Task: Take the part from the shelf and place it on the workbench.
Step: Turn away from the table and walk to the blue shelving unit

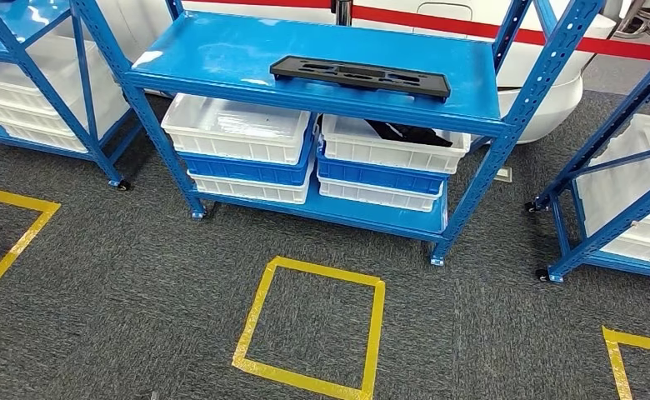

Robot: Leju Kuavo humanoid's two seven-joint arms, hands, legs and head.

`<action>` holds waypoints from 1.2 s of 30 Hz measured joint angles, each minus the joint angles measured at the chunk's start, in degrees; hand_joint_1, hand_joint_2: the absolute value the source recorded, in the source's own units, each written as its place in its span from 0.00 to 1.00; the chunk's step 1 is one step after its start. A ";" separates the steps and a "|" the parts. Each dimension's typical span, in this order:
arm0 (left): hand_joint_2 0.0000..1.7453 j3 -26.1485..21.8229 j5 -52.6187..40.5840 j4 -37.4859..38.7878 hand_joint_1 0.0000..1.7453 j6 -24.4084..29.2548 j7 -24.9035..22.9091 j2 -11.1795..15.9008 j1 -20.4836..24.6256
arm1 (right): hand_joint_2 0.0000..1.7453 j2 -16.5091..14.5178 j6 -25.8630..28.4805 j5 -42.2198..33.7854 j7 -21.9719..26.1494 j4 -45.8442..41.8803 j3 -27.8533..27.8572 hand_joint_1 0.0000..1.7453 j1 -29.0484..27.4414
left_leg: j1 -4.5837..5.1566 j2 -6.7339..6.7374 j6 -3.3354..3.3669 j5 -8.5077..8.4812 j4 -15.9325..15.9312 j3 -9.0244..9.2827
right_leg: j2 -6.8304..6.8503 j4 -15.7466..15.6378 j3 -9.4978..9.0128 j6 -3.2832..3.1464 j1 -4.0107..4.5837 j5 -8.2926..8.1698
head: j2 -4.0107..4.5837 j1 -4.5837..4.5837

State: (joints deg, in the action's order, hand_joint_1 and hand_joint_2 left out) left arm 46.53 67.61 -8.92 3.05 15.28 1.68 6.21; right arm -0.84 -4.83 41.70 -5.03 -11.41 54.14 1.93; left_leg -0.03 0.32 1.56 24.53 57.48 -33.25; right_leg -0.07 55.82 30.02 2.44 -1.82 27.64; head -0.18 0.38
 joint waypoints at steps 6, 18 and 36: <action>0.00 0.00 0.01 0.00 0.00 0.09 0.00 0.01 -0.01 | 0.00 -0.02 -0.02 0.03 0.00 0.01 0.00 0.00 -0.02 | 0.42 -0.02 0.20 0.05 0.19 -0.12 | 0.00 -0.11 -0.17 0.23 -0.34 -0.17 | 0.00 0.01; 0.00 0.01 -0.33 0.00 0.00 0.69 0.01 -0.07 0.01 | 0.00 -0.49 0.04 -0.01 -0.02 0.00 0.00 0.00 0.04 | 0.38 0.04 2.74 -0.59 -1.38 0.35 | 0.11 9.16 4.55 0.01 -0.16 4.22 | 0.00 -0.24; 0.00 1.00 -0.60 0.00 0.00 1.06 0.19 0.25 -0.03 | 0.00 -0.91 0.11 0.27 -0.08 0.00 0.02 0.00 -0.22 | -0.70 -0.36 -1.87 7.60 16.65 -8.16 | -0.15 -0.71 -2.38 -3.06 -0.06 0.80 | 0.00 0.33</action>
State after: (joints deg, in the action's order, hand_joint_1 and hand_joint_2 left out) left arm 47.53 67.01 -8.92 4.10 15.46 1.93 6.18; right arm -1.74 -4.72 41.98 -5.11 -11.41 54.16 1.71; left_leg -0.73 -0.04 -0.31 32.13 74.13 -41.41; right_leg -0.22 55.11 27.64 -0.62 -1.88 28.44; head -0.17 0.71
